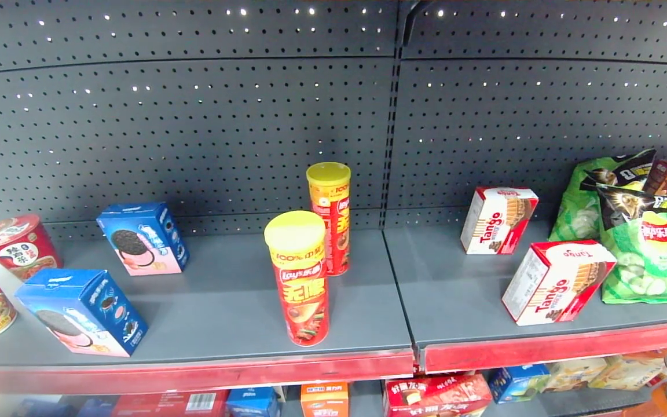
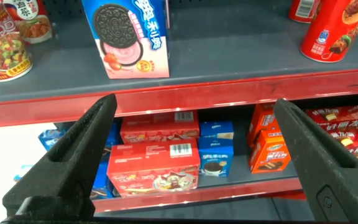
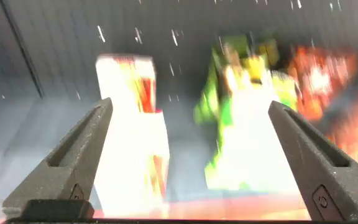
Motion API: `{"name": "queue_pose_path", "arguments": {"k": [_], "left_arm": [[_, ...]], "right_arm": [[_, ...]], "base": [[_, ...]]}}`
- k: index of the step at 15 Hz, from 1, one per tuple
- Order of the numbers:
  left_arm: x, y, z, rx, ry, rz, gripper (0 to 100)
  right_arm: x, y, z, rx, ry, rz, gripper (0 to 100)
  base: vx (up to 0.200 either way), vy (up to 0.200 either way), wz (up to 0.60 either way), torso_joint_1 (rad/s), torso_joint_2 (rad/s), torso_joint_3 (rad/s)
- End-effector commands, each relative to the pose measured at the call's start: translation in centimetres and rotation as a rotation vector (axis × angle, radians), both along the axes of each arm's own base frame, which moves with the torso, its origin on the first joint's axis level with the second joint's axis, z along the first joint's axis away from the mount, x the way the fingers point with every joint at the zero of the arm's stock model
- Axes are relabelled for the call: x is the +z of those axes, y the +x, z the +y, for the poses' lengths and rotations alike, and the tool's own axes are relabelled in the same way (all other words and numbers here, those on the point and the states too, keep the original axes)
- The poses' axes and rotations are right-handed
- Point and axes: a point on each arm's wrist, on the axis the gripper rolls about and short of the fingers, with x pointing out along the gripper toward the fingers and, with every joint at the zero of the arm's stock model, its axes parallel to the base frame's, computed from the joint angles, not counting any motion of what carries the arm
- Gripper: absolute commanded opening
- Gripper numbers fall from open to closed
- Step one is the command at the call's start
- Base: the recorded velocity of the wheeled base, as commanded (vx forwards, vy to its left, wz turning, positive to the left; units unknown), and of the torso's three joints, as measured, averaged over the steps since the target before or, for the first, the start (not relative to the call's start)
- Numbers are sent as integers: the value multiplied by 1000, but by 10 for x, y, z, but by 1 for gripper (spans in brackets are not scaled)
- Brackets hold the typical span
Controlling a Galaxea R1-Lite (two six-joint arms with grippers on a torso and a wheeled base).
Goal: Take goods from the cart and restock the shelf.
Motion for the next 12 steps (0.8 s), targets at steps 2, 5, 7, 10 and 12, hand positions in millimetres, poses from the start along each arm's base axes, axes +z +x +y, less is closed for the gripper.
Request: {"name": "queue_pose_path", "arguments": {"k": [2, 5, 7, 10, 12], "left_arm": [[0, 0, 0, 0, 0, 2, 100], [0, 0, 0, 0, 0, 2, 100], [0, 0, 0, 0, 0, 2, 100], [0, 0, 0, 0, 0, 2, 100], [0, 0, 0, 0, 0, 2, 100]], "right_arm": [[-74, -63, -5, -33, 76, 26, 100], [-86, -82, -4, -12, 140, 28, 100], [-102, -97, -4, 26, 144, 71, 100], [-140, -130, -4, -15, 184, 102, 100], [-141, -129, -4, -4, 191, 82, 100]], "base": [[0, 0, 0, 0, 0, 0], [0, 0, 0, 0, 0, 0], [0, 0, 0, 0, 0, 0], [0, 0, 0, 0, 0, 0], [0, 0, 0, 0, 0, 0]]}}
